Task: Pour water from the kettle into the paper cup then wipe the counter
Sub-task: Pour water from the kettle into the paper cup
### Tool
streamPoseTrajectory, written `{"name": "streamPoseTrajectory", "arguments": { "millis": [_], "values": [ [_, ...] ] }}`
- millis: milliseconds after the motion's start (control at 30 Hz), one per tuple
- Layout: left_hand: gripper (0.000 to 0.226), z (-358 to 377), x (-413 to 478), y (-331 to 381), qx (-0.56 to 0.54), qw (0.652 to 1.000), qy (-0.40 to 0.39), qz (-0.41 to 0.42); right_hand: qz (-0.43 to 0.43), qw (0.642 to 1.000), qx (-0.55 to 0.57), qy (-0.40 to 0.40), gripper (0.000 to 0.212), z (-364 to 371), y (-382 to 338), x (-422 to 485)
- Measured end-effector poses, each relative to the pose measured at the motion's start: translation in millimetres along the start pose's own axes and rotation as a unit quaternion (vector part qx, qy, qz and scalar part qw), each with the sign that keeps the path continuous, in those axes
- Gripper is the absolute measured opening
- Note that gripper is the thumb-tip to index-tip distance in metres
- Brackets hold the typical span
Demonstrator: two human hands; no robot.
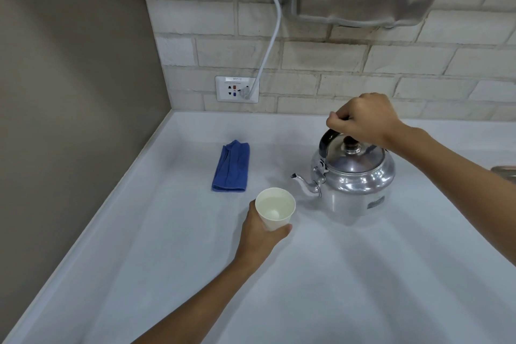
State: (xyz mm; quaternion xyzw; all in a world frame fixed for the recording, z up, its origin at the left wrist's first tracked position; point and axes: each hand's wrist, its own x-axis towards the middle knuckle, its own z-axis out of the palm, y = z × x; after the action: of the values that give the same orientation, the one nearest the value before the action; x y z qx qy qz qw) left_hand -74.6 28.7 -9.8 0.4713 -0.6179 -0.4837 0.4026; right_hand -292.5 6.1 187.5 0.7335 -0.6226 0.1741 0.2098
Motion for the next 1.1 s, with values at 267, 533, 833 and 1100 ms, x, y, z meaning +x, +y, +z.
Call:
{"name": "streamPoseTrajectory", "arguments": {
  "millis": [267,533,833,1100],
  "values": [
    [0.07,-2,-1,0,0.018,1.0,-0.002,-0.008,0.181,0.977,0.111,-0.011,0.049,46,19,30],
    [0.066,-3,-1,2,0.036,0.999,0.0,-0.017,0.237,0.961,0.14,-0.021,0.048,83,20,67],
    [0.063,-3,-1,1,0.032,0.999,-0.002,-0.019,0.244,0.96,0.119,-0.063,0.044,113,14,83],
    [0.064,-3,-2,0,0.032,0.999,-0.003,-0.017,0.255,0.957,0.124,-0.054,0.045,119,16,81]
  ]
}}
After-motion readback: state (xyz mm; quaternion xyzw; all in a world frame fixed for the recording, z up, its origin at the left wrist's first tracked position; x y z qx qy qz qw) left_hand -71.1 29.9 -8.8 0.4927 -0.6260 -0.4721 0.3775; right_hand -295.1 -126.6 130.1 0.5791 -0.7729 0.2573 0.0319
